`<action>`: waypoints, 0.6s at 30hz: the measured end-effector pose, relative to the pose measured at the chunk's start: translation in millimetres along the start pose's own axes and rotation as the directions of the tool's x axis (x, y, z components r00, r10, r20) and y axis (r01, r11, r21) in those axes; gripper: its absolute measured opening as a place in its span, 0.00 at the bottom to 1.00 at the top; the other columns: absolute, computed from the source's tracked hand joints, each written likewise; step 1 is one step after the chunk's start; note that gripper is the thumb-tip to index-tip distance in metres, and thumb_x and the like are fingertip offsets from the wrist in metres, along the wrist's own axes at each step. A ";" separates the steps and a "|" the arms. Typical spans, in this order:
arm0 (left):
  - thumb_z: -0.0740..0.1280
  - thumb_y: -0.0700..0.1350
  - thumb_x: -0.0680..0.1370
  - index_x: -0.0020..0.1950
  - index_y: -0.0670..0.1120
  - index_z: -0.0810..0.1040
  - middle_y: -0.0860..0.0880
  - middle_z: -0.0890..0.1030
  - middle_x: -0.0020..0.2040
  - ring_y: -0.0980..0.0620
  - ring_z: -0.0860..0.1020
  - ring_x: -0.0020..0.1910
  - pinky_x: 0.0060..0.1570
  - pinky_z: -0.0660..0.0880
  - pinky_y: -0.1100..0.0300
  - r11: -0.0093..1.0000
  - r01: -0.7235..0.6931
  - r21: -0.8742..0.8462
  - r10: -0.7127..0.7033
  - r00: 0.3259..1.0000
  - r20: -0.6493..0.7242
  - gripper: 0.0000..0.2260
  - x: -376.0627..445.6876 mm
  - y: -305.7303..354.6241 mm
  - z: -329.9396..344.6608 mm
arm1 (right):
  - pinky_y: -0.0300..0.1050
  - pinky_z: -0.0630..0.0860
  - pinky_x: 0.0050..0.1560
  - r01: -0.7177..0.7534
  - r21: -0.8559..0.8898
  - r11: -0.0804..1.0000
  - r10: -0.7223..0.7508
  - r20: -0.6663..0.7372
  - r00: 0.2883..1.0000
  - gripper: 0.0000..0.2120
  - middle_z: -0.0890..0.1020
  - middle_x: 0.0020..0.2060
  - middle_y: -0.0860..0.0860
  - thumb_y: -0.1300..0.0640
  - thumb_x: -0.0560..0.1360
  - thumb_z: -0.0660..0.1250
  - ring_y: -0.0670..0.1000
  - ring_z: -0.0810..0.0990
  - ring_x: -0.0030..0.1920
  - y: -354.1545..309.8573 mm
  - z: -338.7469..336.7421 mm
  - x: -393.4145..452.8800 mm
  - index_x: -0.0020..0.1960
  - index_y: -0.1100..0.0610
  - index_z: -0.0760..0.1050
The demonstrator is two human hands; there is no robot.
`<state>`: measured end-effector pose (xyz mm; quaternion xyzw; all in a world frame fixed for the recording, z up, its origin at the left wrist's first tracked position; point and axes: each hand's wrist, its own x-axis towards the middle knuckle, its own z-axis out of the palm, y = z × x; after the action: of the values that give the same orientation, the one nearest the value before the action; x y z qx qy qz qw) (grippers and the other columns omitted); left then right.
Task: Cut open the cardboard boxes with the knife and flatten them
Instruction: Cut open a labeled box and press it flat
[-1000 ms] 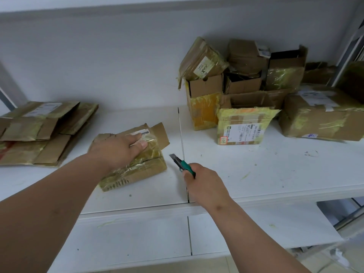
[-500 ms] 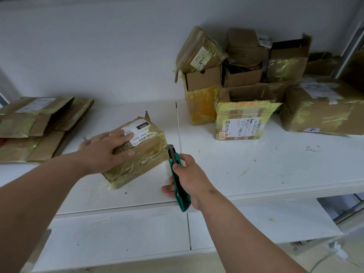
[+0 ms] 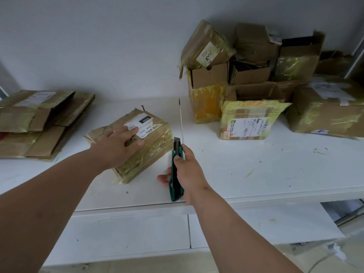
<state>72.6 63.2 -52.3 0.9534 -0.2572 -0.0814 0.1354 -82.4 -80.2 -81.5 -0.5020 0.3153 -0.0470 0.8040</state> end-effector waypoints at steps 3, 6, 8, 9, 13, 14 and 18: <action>0.53 0.70 0.76 0.78 0.62 0.55 0.56 0.52 0.80 0.50 0.47 0.79 0.75 0.49 0.40 1.000 -0.018 0.013 0.017 0.999 0.046 0.32 1.0 -3.9 0.1 | 0.55 0.84 0.48 -0.002 0.038 0.999 0.001 0.025 1.000 0.20 0.76 0.41 0.59 0.57 0.85 0.52 0.60 0.84 0.38 -3.0 3.7 3.0 0.73 0.39 0.62; 0.50 0.74 0.73 0.78 0.63 0.53 0.56 0.51 0.80 0.50 0.46 0.79 0.75 0.49 0.39 0.999 -0.026 0.044 0.023 0.997 0.070 0.35 3.6 -7.6 1.8 | 0.49 0.83 0.38 -0.020 0.094 0.995 0.015 0.052 0.999 0.17 0.75 0.42 0.60 0.58 0.85 0.53 0.61 0.82 0.40 -4.5 7.6 2.0 0.69 0.42 0.68; 0.51 0.71 0.76 0.78 0.63 0.52 0.56 0.51 0.80 0.49 0.46 0.79 0.74 0.49 0.38 0.998 -0.028 0.062 0.023 0.998 0.066 0.32 4.4 -7.4 2.0 | 0.48 0.83 0.35 -0.021 0.127 0.992 0.014 0.054 0.998 0.15 0.75 0.42 0.60 0.59 0.85 0.53 0.61 0.81 0.39 -4.0 10.7 0.7 0.65 0.44 0.70; 0.51 0.71 0.76 0.78 0.63 0.52 0.56 0.50 0.80 0.49 0.46 0.79 0.74 0.49 0.37 0.997 -0.026 0.071 0.022 0.998 0.065 0.31 4.4 -7.1 2.4 | 0.48 0.82 0.35 -0.012 0.129 0.992 0.006 0.048 0.999 0.14 0.74 0.42 0.60 0.59 0.85 0.53 0.61 0.81 0.39 -2.7 12.9 -0.2 0.63 0.44 0.71; 0.50 0.69 0.77 0.78 0.64 0.50 0.57 0.50 0.80 0.48 0.45 0.79 0.74 0.49 0.37 0.996 -0.030 0.085 0.024 0.997 0.072 0.30 4.3 -5.2 2.0 | 0.48 0.81 0.34 0.045 0.050 0.998 -0.047 0.034 0.998 0.13 0.75 0.40 0.60 0.60 0.84 0.52 0.63 0.82 0.40 6.4 24.1 -1.2 0.59 0.43 0.69; 0.50 0.70 0.77 0.78 0.64 0.50 0.56 0.50 0.80 0.48 0.45 0.79 0.74 0.49 0.37 0.995 -0.032 0.092 0.025 0.997 0.077 0.31 4.8 -6.3 2.0 | 0.49 0.82 0.36 0.054 0.032 0.998 -0.055 0.035 0.998 0.13 0.76 0.40 0.60 0.60 0.84 0.52 0.62 0.83 0.39 6.9 26.4 -1.0 0.58 0.43 0.69; 0.47 0.75 0.73 0.78 0.64 0.50 0.56 0.49 0.80 0.47 0.45 0.79 0.74 0.49 0.37 0.995 -0.030 0.094 0.020 0.995 0.102 0.36 4.3 -7.8 0.8 | 0.50 0.82 0.37 0.096 0.020 0.995 -0.096 0.010 0.995 0.16 0.77 0.41 0.57 0.61 0.84 0.53 0.59 0.82 0.39 2.8 32.1 2.1 0.47 0.43 0.71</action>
<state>79.8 67.3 -55.8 0.9501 -0.2791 -0.1152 0.0778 -63.7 -54.6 -75.3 -0.5089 0.2859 -0.0860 0.8074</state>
